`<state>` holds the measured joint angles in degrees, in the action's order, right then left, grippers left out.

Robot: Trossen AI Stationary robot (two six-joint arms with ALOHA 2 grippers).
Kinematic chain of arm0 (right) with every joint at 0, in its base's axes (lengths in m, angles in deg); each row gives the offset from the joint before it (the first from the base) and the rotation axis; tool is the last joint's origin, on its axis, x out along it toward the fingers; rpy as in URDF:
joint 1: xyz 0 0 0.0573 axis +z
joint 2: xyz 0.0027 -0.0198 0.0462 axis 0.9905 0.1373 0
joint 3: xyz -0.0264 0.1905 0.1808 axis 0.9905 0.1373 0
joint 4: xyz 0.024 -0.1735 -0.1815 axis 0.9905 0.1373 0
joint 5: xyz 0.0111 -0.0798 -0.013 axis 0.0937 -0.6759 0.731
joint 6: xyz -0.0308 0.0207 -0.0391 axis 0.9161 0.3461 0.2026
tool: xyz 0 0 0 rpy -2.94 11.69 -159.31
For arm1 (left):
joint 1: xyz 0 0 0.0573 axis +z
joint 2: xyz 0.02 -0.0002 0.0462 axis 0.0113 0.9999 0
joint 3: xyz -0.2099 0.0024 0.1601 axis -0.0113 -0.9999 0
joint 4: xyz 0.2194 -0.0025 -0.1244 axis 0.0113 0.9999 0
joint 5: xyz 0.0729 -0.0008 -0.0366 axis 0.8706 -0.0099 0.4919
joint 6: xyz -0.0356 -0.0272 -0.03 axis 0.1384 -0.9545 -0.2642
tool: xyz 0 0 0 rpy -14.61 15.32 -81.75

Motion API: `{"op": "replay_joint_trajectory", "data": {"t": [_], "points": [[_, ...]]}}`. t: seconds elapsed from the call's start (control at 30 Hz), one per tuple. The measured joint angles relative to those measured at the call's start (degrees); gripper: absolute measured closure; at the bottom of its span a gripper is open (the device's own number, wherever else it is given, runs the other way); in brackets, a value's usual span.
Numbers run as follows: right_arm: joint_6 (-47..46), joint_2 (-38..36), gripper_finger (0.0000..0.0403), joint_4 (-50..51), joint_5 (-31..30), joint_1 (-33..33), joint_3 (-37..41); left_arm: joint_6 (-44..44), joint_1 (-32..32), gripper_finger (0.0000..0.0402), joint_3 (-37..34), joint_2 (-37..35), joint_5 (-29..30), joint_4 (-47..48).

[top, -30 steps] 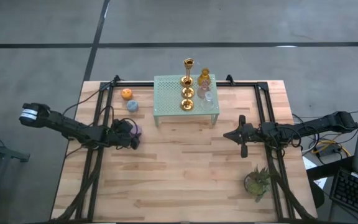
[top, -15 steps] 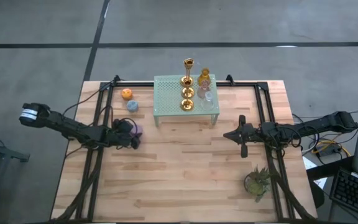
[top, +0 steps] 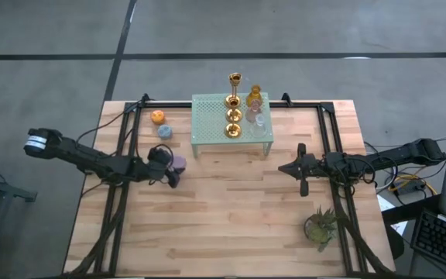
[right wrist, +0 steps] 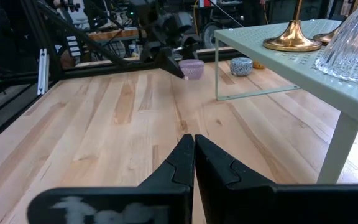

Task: Pick & Place candle stick holders
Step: Put the purple scented candle on the shelf

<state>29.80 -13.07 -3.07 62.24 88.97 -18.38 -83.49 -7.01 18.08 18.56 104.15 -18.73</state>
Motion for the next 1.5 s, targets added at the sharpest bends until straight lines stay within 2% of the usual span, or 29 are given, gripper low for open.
{"op": "replay_joint_trajectory", "data": {"t": [0.13,0.43,0.6,0.93,1.2,1.5], "points": [[0.0,0.0,0.0394,0.0,0.0,0.0,0.0,2.1,0.0,0.0086,4.1,0.0,-1.6,2.7],[0.0,0.0,0.0394,0.0,0.0,0.0,0.0,3.2,0.0,0.0086,14.3,-0.1,-3.2,17.6],[0.0,0.0,0.0394,0.0,0.0,0.0,0.0,6.5,0.0,0.0086,18.8,-0.3,-5.4,18.5],[0.0,0.0,0.0394,0.0,0.0,0.0,0.0,12.4,0.7,0.0086,28.3,0.4,-4.0,19.4],[0.0,0.0,0.0394,0.0,0.0,0.0,0.0,18.0,6.0,0.0085,35.1,4.9,-3.8,19.5],[0.0,0.0,0.0394,0.0,0.0,0.0,0.0,22.8,14.5,0.0085,40.6,13.8,-7.9,19.1]]}}
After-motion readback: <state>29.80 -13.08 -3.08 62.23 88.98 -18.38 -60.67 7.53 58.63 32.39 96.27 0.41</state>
